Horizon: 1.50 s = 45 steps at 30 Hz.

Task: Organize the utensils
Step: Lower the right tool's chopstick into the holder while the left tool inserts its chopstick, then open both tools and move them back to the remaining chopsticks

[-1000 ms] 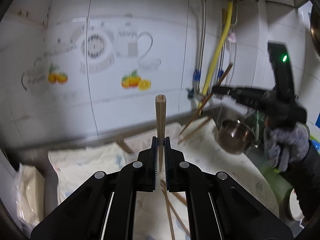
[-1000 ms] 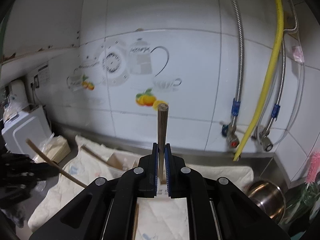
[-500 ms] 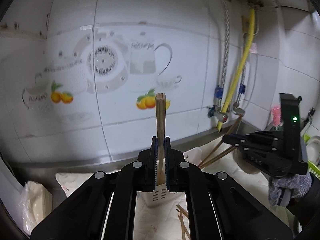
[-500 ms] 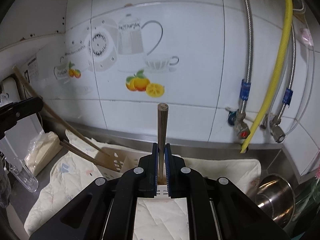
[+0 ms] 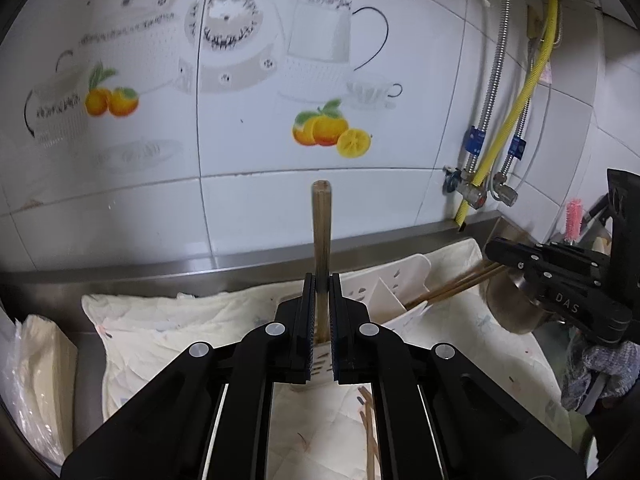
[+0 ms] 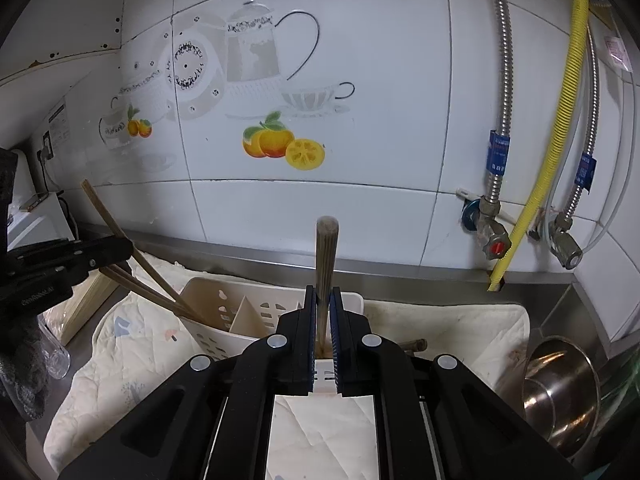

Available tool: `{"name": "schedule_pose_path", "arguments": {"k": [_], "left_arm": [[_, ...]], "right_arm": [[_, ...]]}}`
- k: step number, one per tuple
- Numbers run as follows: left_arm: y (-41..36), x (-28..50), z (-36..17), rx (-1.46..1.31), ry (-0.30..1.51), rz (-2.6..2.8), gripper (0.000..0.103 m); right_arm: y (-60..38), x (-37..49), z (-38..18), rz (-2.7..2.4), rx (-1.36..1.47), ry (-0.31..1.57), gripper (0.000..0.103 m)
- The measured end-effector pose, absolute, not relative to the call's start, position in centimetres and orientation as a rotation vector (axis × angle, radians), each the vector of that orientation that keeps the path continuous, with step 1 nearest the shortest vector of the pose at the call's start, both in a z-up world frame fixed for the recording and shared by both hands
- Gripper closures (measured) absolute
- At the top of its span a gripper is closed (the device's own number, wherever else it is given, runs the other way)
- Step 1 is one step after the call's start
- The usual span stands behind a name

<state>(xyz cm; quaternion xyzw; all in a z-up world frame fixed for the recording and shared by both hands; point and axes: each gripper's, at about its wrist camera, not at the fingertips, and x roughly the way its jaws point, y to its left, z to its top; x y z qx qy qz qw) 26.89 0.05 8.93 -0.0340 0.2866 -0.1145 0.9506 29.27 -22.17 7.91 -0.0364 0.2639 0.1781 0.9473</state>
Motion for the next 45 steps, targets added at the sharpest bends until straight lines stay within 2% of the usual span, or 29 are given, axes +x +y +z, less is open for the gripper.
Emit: {"name": "schedule_pose_path", "arguments": {"k": [7,15,16,18,22,26,28,30,31,41,45], "left_arm": [[0.1,26.9,8.7,-0.076,0.588,-0.234,0.096],[0.4,25.2,9.6,-0.09,0.556,-0.233,0.084],[0.4,24.9,9.8,-0.09,0.551,-0.234,0.083],[0.3,24.1,10.0,-0.087,0.54,-0.235,0.08],[0.3,21.9,10.3,-0.086,0.513,-0.233,0.069],[0.5,19.5,10.1,-0.087,0.496,-0.227,0.048],[0.5,18.4,9.7,-0.085,0.492,-0.225,0.043],[0.6,17.2,9.1,-0.082,0.493,-0.218,0.03],[0.6,16.6,8.7,-0.077,0.489,-0.211,0.03],[2.0,12.4,3.5,-0.105,0.539,-0.145,0.016],[2.8,11.3,1.8,-0.126,0.562,-0.109,0.015]], "right_arm": [[-22.3,29.1,7.9,0.361,-0.068,0.531,0.095],[-23.2,26.4,9.2,0.332,-0.074,0.454,0.073],[-23.3,26.0,9.3,0.328,-0.076,0.444,0.066],[-23.5,24.7,9.7,0.318,-0.084,0.416,0.064],[-23.9,22.3,10.0,0.327,-0.076,0.385,0.055],[-24.1,19.9,9.4,0.344,-0.071,0.368,0.044],[-24.2,18.5,8.7,0.359,-0.058,0.368,0.041],[-24.2,17.5,7.8,0.374,-0.046,0.38,0.037],[-24.2,17.0,7.2,0.384,-0.039,0.39,0.034],[-23.5,13.6,-0.4,0.391,-0.022,0.505,0.031],[-23.5,12.5,-3.6,0.381,-0.02,0.565,0.031]]}}
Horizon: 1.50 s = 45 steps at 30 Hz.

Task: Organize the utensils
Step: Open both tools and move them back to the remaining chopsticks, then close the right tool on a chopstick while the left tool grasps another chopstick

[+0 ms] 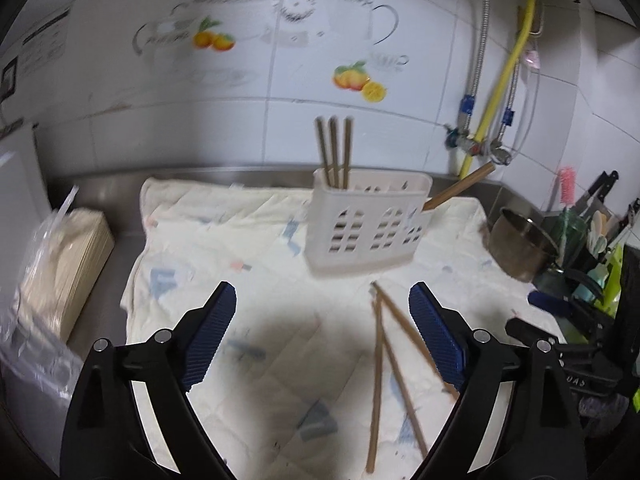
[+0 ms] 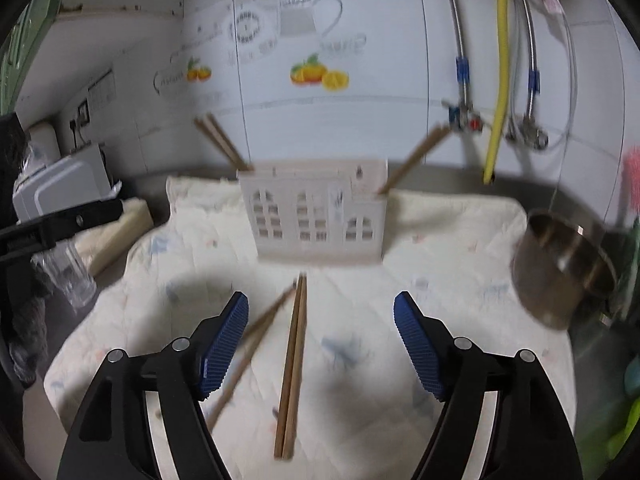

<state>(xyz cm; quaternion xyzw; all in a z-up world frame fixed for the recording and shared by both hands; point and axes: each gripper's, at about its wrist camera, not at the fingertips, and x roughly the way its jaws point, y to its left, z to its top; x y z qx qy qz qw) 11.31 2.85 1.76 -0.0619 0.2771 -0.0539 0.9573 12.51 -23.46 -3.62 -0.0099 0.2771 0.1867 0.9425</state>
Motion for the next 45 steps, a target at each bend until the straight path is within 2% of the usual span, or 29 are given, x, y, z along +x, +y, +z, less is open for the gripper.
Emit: {"name": "schedule_pose_path", "arguments": {"k": [7,14,18,22,28,38,45], "left_arm": [[4.4,9.5,-0.6,-0.16,0.596,-0.058,0.013],[5.6,8.1,-1.9,-0.183,0.615,-0.028,0.012],[6.0,7.8,-2.1,-0.185,0.619,-0.015,0.012],[6.4,7.6,-2.3,-0.194,0.625,-0.009,0.012],[6.8,7.4,-2.8,-0.205,0.636,-0.002,0.012],[7.0,7.3,-3.9,-0.219,0.66,-0.005,0.012],[6.9,7.1,-4.0,-0.22,0.662,-0.015,0.012]], "right_arm": [[-23.2,11.5,-7.7,0.366,-0.023,0.648,0.031],[-22.6,12.0,-10.5,0.37,-0.04,0.73,0.046],[-22.3,12.5,-11.4,0.368,-0.04,0.757,0.051],[-21.9,13.1,-11.9,0.371,-0.041,0.78,0.062],[-21.1,13.8,-12.5,0.376,-0.064,0.806,0.071],[-20.4,14.3,-12.4,0.383,-0.096,0.815,0.082],[-20.2,14.8,-12.5,0.385,-0.113,0.826,0.084]]}}
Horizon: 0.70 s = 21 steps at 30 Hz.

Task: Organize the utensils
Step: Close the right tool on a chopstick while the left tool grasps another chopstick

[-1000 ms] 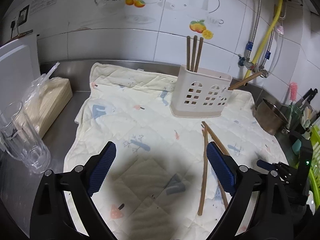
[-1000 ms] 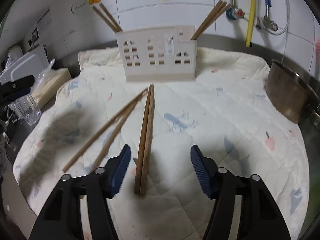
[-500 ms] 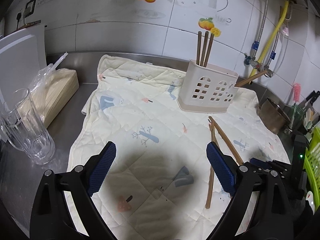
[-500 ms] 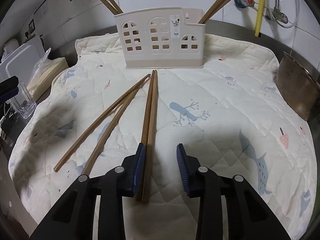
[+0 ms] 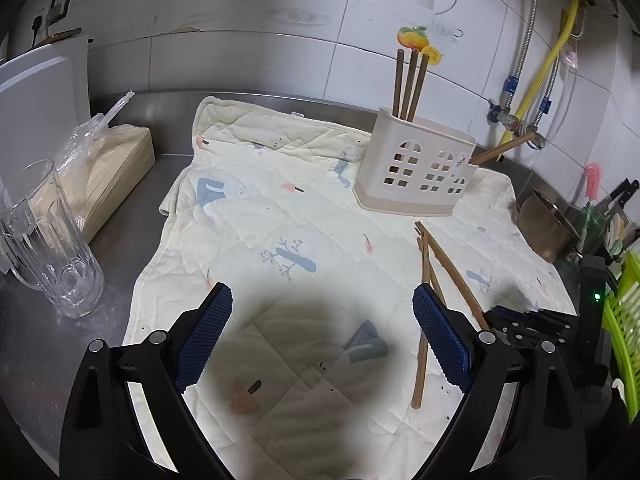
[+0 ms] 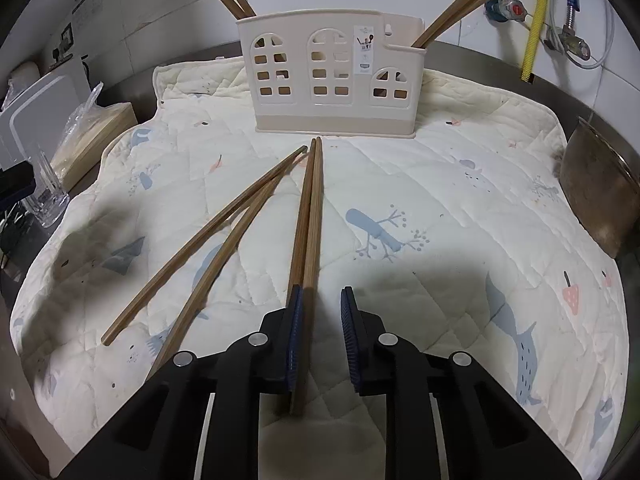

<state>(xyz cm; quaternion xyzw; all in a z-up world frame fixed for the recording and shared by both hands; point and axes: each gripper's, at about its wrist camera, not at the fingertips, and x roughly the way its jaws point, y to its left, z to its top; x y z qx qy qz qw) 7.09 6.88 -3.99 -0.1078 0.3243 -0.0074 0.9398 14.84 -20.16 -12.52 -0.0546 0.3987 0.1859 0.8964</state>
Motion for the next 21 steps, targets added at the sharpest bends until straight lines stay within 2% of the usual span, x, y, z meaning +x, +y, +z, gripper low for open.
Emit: {"name": "schedule_pose_path", "arguments": {"k": [10,15,16,21], "left_arm": [[6.3,7.1,-4.6,-0.217,0.68,-0.026,0.012],[5.4,7.0,-5.2,-0.209,0.693,-0.044,0.014],[5.2,7.0,-5.2,-0.205,0.694,-0.049,0.014],[3.3,7.0,-6.1,-0.17,0.713,-0.102,0.028]], "right_arm": [[-19.8,14.8,-13.2,0.386,-0.138,0.839,0.087],[-19.4,14.4,-13.2,0.37,-0.169,0.827,0.091],[-19.4,14.4,-13.2,0.366,-0.172,0.826,0.094],[-19.6,14.1,-13.3,0.363,-0.167,0.825,0.096]]}}
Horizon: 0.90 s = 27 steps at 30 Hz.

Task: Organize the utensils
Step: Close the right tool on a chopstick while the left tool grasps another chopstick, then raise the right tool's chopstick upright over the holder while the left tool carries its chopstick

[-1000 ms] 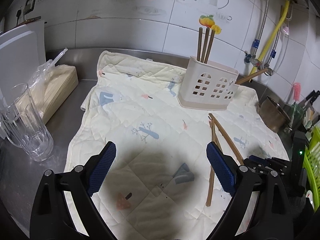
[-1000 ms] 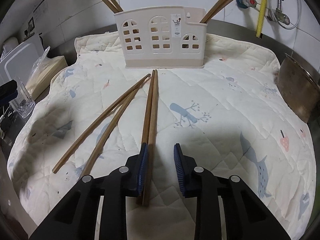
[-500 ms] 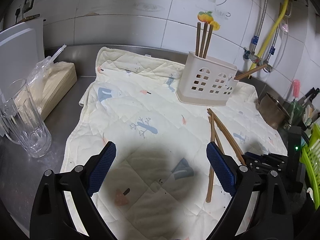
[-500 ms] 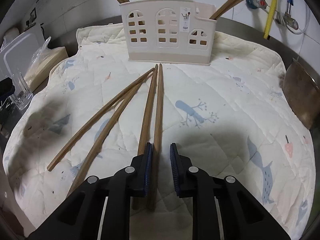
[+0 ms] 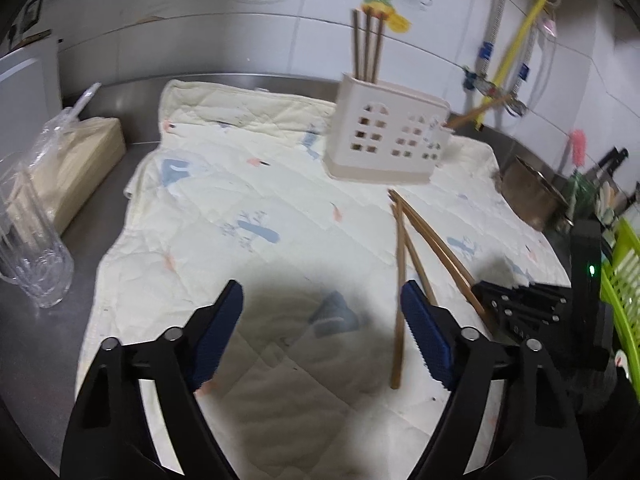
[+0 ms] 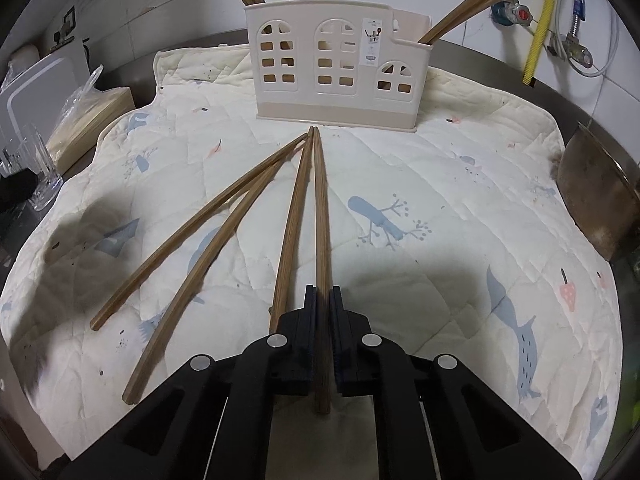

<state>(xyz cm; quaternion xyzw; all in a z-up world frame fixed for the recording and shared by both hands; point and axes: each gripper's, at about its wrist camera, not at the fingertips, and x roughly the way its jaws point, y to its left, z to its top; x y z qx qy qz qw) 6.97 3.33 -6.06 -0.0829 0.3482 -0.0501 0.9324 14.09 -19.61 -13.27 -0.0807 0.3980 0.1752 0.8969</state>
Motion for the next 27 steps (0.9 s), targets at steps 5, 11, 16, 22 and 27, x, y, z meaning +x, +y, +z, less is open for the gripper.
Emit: {"name": "schedule_pose_path", "arguments": {"k": [5,11,16,22,27], "left_arm": [[1.1,7.0,-7.0,-0.147,0.73,-0.184,0.038],[-1.2,7.9,-8.8,-0.144,0.783,-0.27,0.056],[-2.7,9.3,-10.3,-0.139,0.832,-0.299,0.075],[-3.7,10.5,-11.1,-0.119,0.863,-0.298,0.085],[-4.0,11.1,-11.9,-0.105,0.899,-0.272,0.086]], "right_arm": [[-19.7,14.2,-13.2,0.368,-0.161,0.825,0.096],[-20.5,13.6,-12.6,0.374,-0.119,0.8,0.097],[-21.5,12.7,-11.2,0.371,-0.098,0.759,0.097],[-22.3,11.7,-8.7,0.378,-0.08,0.687,0.097],[-22.6,11.1,-6.7,0.388,-0.061,0.627,0.097]]}}
